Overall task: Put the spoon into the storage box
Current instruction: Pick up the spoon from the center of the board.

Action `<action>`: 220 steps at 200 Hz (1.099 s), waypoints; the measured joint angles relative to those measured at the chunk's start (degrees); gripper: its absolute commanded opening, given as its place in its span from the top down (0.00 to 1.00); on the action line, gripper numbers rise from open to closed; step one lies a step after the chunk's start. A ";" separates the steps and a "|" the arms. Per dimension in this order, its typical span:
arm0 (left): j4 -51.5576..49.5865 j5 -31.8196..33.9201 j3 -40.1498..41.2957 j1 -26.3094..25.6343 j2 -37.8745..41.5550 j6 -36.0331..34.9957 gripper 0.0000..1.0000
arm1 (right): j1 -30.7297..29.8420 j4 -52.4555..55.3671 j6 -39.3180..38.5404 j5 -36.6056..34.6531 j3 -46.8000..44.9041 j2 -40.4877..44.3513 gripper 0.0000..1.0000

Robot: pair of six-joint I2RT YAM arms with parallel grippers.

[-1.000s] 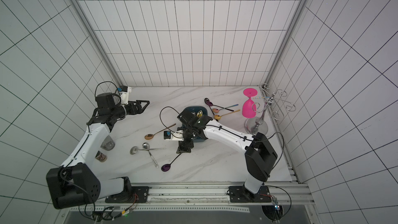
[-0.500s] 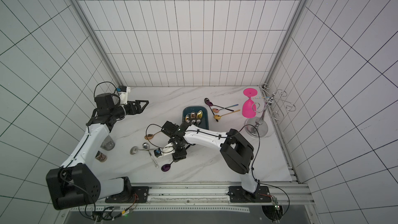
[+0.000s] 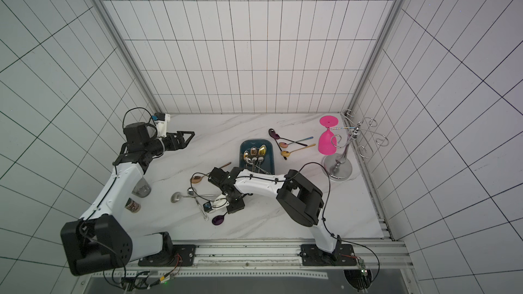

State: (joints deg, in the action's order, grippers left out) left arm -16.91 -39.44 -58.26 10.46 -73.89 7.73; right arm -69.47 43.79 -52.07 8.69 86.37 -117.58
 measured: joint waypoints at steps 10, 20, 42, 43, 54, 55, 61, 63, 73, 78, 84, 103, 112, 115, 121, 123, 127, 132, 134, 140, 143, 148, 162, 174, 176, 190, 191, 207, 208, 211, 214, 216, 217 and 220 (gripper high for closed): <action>0.00 0.00 0.00 0.07 0.00 0.04 0.01 | -0.04 -0.22 0.28 -0.33 0.00 -0.33 0.59; 0.09 -0.02 0.00 0.11 0.00 0.15 0.01 | -0.31 -0.55 0.42 -0.50 0.00 -0.52 0.62; 0.37 -0.02 0.09 0.11 0.00 0.39 0.01 | -0.35 -1.05 1.11 -0.68 0.00 -0.92 0.64; 0.37 -0.02 0.09 0.11 0.00 0.42 0.01 | -0.35 -1.07 1.14 -0.68 0.00 -0.94 0.64; 0.35 0.00 0.09 0.15 0.00 0.44 0.01 | -0.35 -1.11 1.40 -0.85 -0.02 -1.27 0.66; 0.37 -0.02 0.09 0.15 0.00 0.44 0.01 | -0.35 -1.11 1.40 -0.83 -0.02 -1.29 0.66; 0.37 0.00 0.09 0.15 0.00 0.44 0.01 | -0.35 -1.18 1.57 -0.81 -0.02 -1.40 0.66; 0.39 0.00 0.09 0.17 0.00 0.44 0.01 | -0.35 -1.18 1.66 -0.79 -0.02 -1.44 0.66; 0.42 -0.02 0.11 0.20 0.00 0.46 0.01 | -0.35 -1.27 1.95 -0.83 -0.07 -1.44 0.67; 0.42 -0.02 0.11 0.22 0.00 0.46 0.01 | -0.35 -1.27 2.01 -0.83 -0.07 -1.44 0.67; 0.42 -0.02 0.11 0.22 0.00 0.46 0.01 | -0.35 -1.27 2.08 -0.83 -0.07 -1.44 0.67; 0.42 0.00 0.11 0.24 0.00 0.46 0.01 | -0.35 -1.25 2.36 -1.11 -0.15 -1.44 0.70; 0.42 -0.02 0.11 0.26 0.00 0.46 0.01 | -0.35 -1.25 2.49 -1.20 -0.20 -1.44 0.70; 0.42 0.00 0.11 0.26 0.00 0.48 0.01 | -0.35 -1.27 2.56 -1.22 -0.22 -1.44 0.71; 0.42 -0.02 0.11 0.31 0.00 0.48 0.01 | -0.35 -1.25 2.67 -1.25 -0.24 -1.44 0.71; 0.42 -0.02 0.11 0.33 0.00 0.48 0.01 | -0.35 -1.25 2.73 -1.27 -0.24 -1.44 0.72; 0.42 -0.02 0.11 0.33 0.00 0.48 0.01 | -0.35 -1.20 2.78 -1.31 -0.24 -1.44 0.73; 0.42 -0.02 0.11 0.37 0.00 0.48 0.01 | -0.35 -1.16 2.82 -1.36 -0.24 -1.44 0.75; 0.42 -0.02 0.11 0.39 0.00 0.48 0.01 | -0.35 -1.14 2.86 -1.42 -0.26 -1.44 0.75; 0.39 -0.02 0.11 0.44 0.00 0.48 0.01 | -0.35 -1.11 2.82 -1.49 -0.37 -1.44 0.77; 0.39 -0.02 0.11 0.50 0.00 0.48 0.01 | -0.35 -1.09 2.95 -1.49 -0.42 -1.44 0.77; 0.39 0.00 0.11 0.55 0.00 0.50 0.01 | -0.35 -1.16 2.86 -1.51 -0.57 -1.33 0.78; 0.42 0.00 0.13 0.59 0.00 0.52 0.01 | -0.35 -1.53 3.08 -1.49 -1.22 -0.96 0.82; 0.42 -0.02 0.13 0.63 0.00 0.70 0.01 | -0.35 -1.64 3.13 -1.49 -1.46 -0.81 0.88; 0.44 -0.02 0.13 0.66 0.00 0.74 0.01 | -0.35 -1.62 3.15 -1.49 -1.46 -0.81 0.89; 0.39 -0.02 0.13 0.70 0.00 0.90 0.01 | -0.35 -1.49 3.21 -1.66 -1.55 -0.74 0.91; 0.39 -0.02 0.13 0.70 0.00 0.90 0.01 | -0.35 -1.49 3.26 -1.68 -1.57 -0.72 0.91; 0.44 0.00 0.13 0.81 0.02 0.92 0.01 | -0.35 -2.05 3.28 -1.90 -2.29 -0.26 0.93; 0.44 -0.02 0.13 0.83 0.02 0.92 0.01 | -0.35 -2.16 3.26 -1.95 -2.38 -0.22 0.94; 0.46 -0.02 0.13 0.87 0.02 0.92 0.01 | -0.35 -2.25 3.26 -1.97 -2.51 -0.13 0.95; 0.44 -0.02 0.13 0.87 0.02 0.94 0.01 | -0.35 -2.38 3.26 -2.01 -2.64 -0.02 0.97; 0.46 -0.02 0.13 0.87 0.02 0.96 0.01 | -0.35 -2.43 3.28 -2.05 -2.71 0.02 0.98; 0.44 -0.02 0.13 0.87 0.02 0.96 0.01 | -0.35 -2.43 3.28 -2.08 -2.71 0.04 0.99; 0.44 -0.02 0.13 0.92 0.02 0.98 0.01 | -0.35 -2.43 3.28 -2.16 -2.73 0.07 1.00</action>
State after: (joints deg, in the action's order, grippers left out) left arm -16.47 -39.46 -58.13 11.38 -73.87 8.71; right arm -69.82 41.36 -48.80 6.52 83.64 -117.51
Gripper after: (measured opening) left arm 0.989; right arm 0.056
